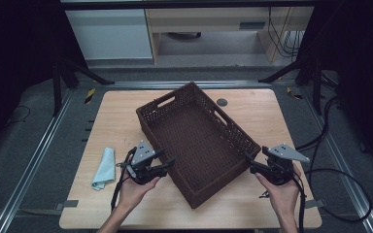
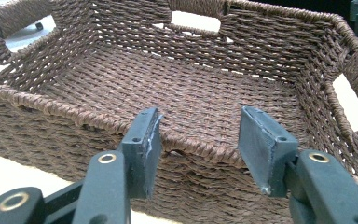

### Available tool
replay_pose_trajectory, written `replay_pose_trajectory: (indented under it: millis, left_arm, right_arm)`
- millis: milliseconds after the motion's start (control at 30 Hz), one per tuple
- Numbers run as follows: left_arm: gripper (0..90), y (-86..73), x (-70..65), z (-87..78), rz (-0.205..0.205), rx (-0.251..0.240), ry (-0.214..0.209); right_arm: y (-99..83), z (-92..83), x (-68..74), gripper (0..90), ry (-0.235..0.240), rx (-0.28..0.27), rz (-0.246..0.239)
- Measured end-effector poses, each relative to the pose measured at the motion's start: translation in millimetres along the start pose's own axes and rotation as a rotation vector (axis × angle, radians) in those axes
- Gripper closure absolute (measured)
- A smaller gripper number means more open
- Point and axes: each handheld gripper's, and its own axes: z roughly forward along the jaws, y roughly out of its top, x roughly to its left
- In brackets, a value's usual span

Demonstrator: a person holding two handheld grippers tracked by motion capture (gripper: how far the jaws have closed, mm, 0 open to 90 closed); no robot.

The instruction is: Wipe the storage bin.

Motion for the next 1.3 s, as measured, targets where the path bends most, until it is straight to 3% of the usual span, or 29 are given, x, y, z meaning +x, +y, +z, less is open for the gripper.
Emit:
replay_pose_trajectory:
  millis: [167,367,567,733,900,1067,1300]
  left_arm:
    - [46.9,0.8,1.8,0.0,-0.006,0.003,-0.009]
    - [43.5,5.5,8.7,-5.7,-0.012,0.001,-0.006]
    - [42.8,7.2,20.6,-10.9,-0.028,-0.006,0.024]
    - [41.6,8.8,32.7,-13.3,-0.034,-0.009,0.060]
    - [40.6,13.8,49.2,-17.0,-0.044,-0.016,0.090]
    - [40.0,17.0,74.0,-21.2,-0.071,-0.028,0.136]
    - [39.4,19.1,104.0,-17.2,-0.095,-0.021,0.194]
  right_arm:
    - [-1.0,7.4,4.3,33.8,0.017,0.009,0.024]
    - [0.9,12.8,4.6,34.9,-0.020,0.009,0.026]
    - [6.6,25.0,-0.8,35.6,-0.057,0.014,0.009]
    - [6.8,28.0,5.3,29.2,-0.071,0.015,0.003]
    - [5.6,29.4,4.9,29.5,-0.074,0.012,0.011]
    - [10.4,37.7,0.6,30.8,-0.094,0.025,-0.003]
    - [14.2,48.3,-6.9,31.8,-0.101,0.023,-0.005]
